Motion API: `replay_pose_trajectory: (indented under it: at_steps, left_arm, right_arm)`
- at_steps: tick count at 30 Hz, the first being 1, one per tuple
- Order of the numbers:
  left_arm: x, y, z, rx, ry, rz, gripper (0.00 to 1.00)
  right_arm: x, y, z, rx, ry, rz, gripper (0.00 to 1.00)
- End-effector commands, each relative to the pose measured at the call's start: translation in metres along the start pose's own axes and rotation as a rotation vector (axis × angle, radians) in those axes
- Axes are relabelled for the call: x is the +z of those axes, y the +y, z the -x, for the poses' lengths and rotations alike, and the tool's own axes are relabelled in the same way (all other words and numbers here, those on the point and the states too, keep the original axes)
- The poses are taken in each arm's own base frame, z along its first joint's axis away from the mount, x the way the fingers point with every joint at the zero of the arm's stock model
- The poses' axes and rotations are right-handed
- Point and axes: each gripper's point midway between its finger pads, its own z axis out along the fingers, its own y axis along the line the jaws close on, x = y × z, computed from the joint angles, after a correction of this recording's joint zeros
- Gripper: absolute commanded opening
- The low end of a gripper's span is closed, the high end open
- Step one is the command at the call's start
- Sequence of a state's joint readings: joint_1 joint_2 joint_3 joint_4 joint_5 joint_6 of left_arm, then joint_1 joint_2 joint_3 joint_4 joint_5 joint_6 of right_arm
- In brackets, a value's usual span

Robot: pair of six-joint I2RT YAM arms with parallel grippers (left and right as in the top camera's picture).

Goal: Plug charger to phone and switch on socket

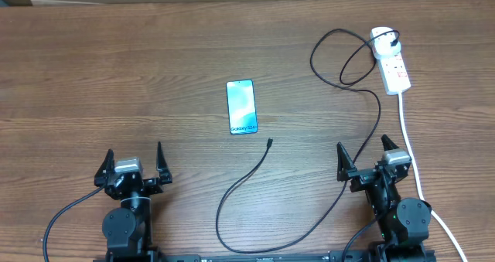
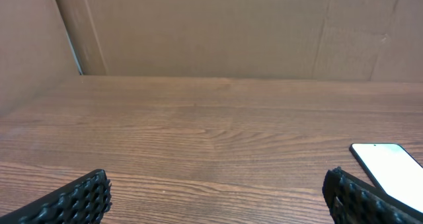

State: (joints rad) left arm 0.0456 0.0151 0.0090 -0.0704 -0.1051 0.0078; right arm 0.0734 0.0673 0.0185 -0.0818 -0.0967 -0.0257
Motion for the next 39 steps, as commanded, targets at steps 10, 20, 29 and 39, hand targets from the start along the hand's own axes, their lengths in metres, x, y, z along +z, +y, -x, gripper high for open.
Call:
replay_pose_trajectory:
  at_steps: [10, 20, 29, 39]
  left_arm:
    - [-0.005, -0.039, 0.006, -0.004, -0.028, -0.225, 0.99]
    - [-0.075, -0.123, 0.089, -0.051, -0.365, -0.844, 0.99]
    - [-0.127, -0.109, 0.183, -0.136, -0.655, -0.861, 1.0]
    - [-0.117, -0.102, 0.24, 0.049, -0.229, -0.702, 0.99]
  right_arm:
    - [0.0, 0.0, -0.002, 0.002, -0.001, -0.001, 1.0]
    - [0.0, 0.0, -0.002, 0.002, -0.001, -0.001, 1.0]
    - [0.0, 0.0, -0.002, 0.002, -0.001, -0.001, 1.0]
    - [0.0, 0.0, -0.002, 0.002, -0.001, -0.001, 1.0]
